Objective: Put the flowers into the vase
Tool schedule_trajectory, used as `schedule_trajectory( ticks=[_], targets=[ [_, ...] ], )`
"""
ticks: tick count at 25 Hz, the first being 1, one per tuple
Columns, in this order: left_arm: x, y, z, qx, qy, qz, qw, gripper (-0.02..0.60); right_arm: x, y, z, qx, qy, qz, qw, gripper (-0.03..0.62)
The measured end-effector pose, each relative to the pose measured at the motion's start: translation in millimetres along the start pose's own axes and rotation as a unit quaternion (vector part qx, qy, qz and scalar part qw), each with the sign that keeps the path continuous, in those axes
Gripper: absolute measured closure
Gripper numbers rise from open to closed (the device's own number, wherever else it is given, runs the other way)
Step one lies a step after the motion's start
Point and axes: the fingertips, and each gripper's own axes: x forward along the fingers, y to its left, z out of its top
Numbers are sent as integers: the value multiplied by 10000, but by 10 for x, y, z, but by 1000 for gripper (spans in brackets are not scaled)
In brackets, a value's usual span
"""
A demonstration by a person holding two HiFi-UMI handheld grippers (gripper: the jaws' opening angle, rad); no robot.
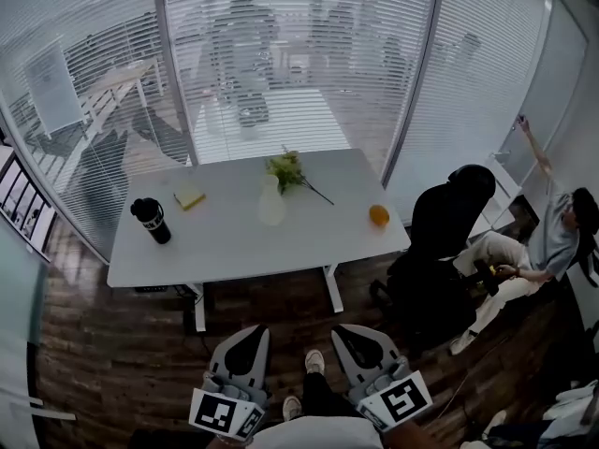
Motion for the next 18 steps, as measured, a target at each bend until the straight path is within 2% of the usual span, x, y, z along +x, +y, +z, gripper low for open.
schedule_trajectory(
  ticks=[7, 18],
  targets=[
    [300, 128, -22, 32, 25, 5, 10000, 568, 227, -236, 4, 5, -60, 43, 10000, 585],
    [1201, 409, -9, 156, 29, 199, 9997, 568, 795, -1028, 18, 12, -77, 208, 9998, 585]
  ],
)
